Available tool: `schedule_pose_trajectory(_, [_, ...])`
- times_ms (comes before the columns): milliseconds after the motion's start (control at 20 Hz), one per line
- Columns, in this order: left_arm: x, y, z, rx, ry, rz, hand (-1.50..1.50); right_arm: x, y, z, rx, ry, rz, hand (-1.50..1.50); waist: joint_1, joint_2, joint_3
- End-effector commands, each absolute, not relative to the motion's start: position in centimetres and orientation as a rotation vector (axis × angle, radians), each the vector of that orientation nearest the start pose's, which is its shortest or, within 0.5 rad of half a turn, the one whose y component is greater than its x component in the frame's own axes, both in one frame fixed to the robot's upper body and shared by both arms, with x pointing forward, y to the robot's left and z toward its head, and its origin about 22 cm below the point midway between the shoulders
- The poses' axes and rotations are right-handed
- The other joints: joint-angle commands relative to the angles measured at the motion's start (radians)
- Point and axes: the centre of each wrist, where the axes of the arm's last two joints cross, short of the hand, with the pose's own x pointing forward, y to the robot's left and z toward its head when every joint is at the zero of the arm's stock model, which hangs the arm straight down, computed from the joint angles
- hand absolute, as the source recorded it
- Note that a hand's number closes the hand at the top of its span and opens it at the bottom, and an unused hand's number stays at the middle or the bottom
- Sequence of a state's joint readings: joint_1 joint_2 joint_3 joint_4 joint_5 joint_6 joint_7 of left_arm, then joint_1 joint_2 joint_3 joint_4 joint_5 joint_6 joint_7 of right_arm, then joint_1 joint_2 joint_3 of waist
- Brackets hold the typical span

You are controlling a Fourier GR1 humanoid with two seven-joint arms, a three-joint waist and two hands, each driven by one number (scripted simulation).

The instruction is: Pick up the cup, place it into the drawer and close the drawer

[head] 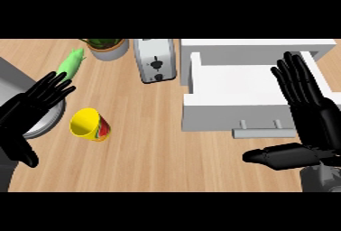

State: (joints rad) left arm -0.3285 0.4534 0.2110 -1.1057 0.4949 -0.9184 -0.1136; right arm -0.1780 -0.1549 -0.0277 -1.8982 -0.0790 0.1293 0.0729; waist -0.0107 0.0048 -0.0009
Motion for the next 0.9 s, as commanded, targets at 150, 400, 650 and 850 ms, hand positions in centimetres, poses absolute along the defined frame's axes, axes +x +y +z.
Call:
schedule_pose_trajectory(150, [31.4, 41.3, 0.1, -0.607, -1.58, -0.367, -1.5, 26.2, -23.6, 14.2, 0.091, -2.006, 0.283, -1.5, -0.009, 0.003, -0.002])
schedule_pose_trajectory(400, [31.7, 40.1, -2.5, -0.539, -1.552, -0.393, -1.5, 25.7, -24.0, 15.1, 0.091, -2.011, 0.254, -1.5, -0.014, 0.002, -0.002])
schedule_pose_trajectory(650, [32.2, 37.3, -4.9, -0.508, -1.546, -0.385, -1.5, 26.1, -26.0, 13.3, 0.098, -2.004, 0.277, -1.5, -0.03, 0.009, -0.003])
schedule_pose_trajectory(850, [30.4, 39.4, -6.1, -0.457, -1.567, -0.363, -1.5, 25.2, -23.1, 13.4, 0.105, -2.007, 0.284, -1.5, -0.034, 0.01, -0.005])
